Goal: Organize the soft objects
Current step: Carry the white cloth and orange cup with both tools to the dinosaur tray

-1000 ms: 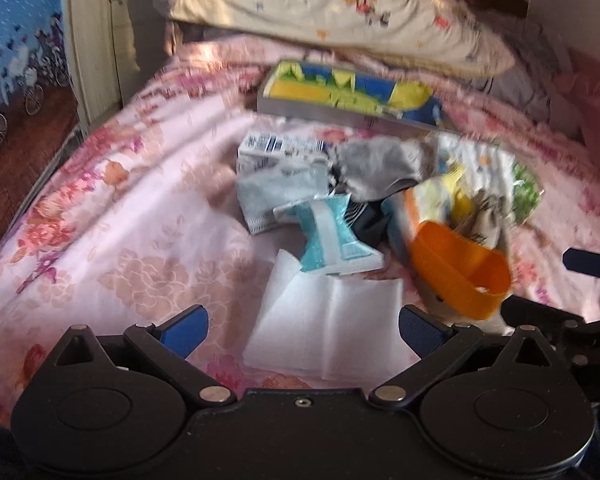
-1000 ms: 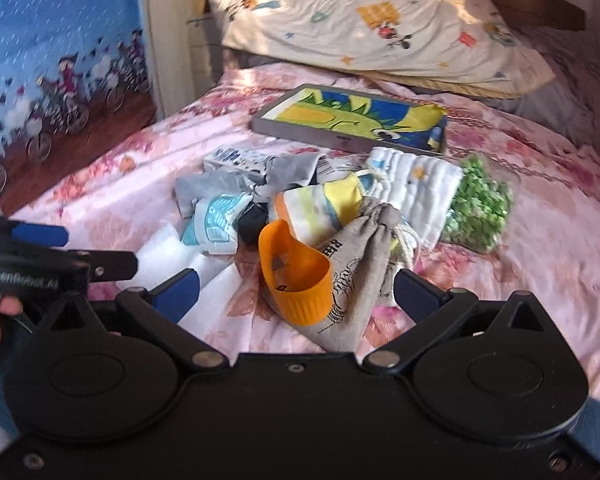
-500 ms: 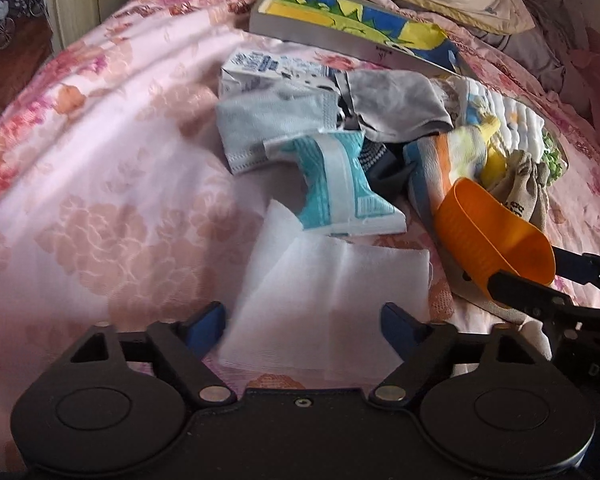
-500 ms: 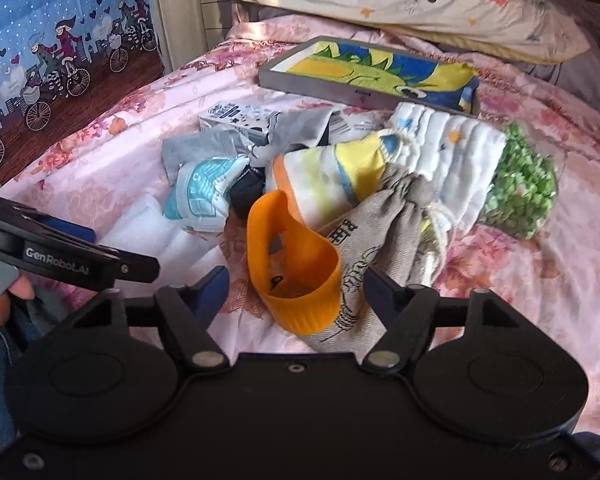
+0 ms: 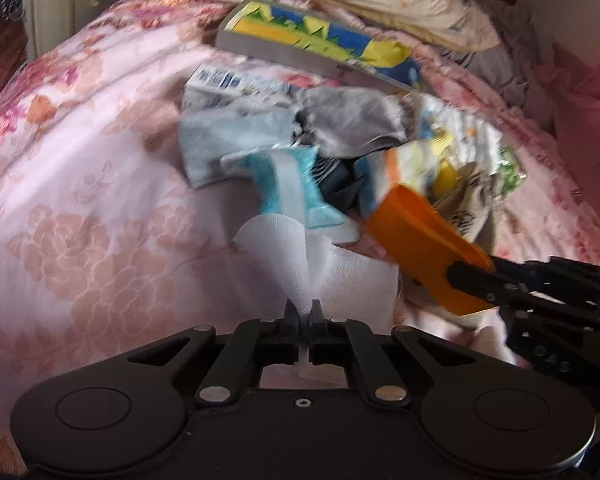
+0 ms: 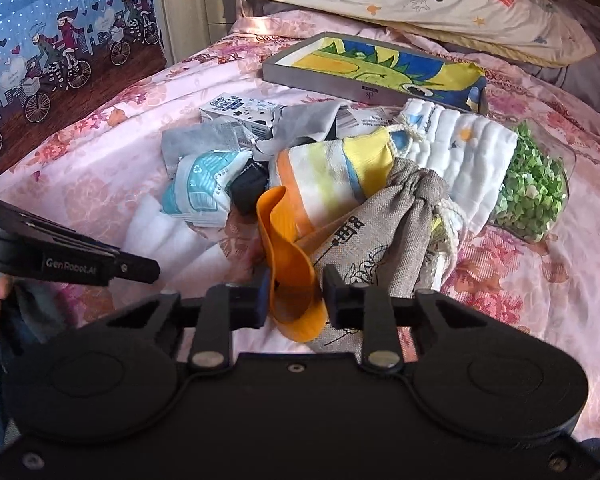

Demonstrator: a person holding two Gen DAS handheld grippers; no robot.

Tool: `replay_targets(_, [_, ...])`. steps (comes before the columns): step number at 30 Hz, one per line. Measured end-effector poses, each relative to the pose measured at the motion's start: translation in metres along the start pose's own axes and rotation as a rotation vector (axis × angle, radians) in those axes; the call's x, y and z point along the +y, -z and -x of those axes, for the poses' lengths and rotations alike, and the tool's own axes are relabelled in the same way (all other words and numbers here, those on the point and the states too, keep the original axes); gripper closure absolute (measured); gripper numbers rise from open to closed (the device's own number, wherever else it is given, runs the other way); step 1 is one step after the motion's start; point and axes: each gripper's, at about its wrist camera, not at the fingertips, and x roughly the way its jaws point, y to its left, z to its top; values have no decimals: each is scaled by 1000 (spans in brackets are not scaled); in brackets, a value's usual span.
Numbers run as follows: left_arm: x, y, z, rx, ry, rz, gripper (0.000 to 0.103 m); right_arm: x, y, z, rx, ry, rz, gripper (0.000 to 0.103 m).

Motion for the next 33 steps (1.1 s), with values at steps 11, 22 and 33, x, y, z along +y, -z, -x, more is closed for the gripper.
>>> replay_targets(11, [-18,-23,35,-127,84,-1,101,-3,-1,25,-125,14,-1,99])
replay_targets(22, [-68,-125,29,-261,127,-71,101,-57,-53,43,-273,9,-110,99])
replay_targets(33, [-102,-258,-61,-368,92,-146,101,-156,-163,-33,-350,75,-274,99])
